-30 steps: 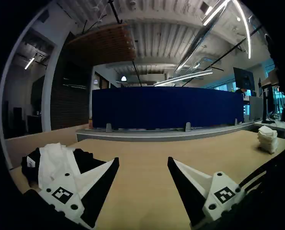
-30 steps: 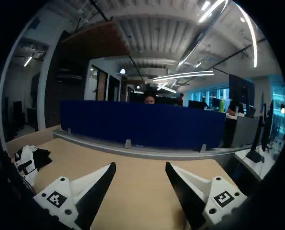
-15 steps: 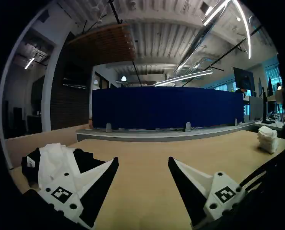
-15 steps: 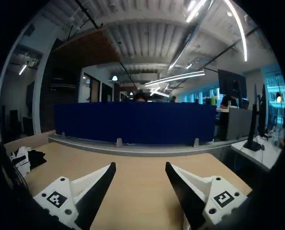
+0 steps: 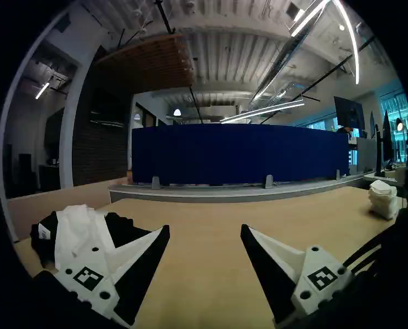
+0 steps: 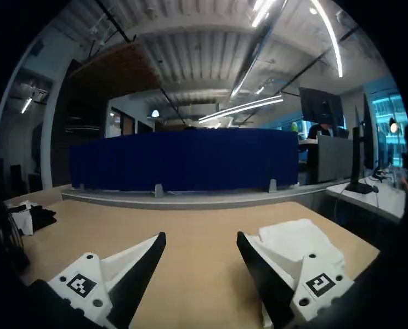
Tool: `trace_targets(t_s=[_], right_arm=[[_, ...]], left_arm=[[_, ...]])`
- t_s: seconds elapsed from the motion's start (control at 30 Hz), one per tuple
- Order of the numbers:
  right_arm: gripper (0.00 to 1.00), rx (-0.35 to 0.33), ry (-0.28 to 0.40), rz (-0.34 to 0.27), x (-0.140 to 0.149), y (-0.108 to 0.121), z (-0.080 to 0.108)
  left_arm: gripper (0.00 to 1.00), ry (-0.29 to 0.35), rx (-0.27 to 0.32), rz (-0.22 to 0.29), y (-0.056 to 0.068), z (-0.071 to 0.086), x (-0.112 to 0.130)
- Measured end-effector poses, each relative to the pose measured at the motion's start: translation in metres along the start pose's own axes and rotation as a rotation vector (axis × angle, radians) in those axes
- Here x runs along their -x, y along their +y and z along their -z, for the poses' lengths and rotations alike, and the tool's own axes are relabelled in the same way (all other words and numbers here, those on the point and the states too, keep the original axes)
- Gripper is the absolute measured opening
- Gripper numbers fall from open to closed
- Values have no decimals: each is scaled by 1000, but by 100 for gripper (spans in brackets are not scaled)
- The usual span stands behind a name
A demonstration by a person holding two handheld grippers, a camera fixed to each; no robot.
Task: Fold towel
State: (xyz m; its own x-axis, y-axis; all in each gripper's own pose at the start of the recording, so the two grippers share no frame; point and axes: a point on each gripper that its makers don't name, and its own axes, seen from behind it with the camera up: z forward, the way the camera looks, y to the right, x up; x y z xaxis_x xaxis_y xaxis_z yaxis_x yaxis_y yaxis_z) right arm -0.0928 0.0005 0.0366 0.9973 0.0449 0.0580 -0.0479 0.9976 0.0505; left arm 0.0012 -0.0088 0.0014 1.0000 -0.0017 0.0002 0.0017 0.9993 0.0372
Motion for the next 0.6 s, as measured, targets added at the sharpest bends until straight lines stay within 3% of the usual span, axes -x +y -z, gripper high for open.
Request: trace_targets(t_s=[0.43, 0.6], right_arm=[[100, 24, -1, -23, 30, 9, -3], [100, 36, 17, -29, 25, 10, -1]], left_arm=[[96, 0, 0, 0, 0, 0, 0], [96, 0, 0, 0, 0, 1, 0]])
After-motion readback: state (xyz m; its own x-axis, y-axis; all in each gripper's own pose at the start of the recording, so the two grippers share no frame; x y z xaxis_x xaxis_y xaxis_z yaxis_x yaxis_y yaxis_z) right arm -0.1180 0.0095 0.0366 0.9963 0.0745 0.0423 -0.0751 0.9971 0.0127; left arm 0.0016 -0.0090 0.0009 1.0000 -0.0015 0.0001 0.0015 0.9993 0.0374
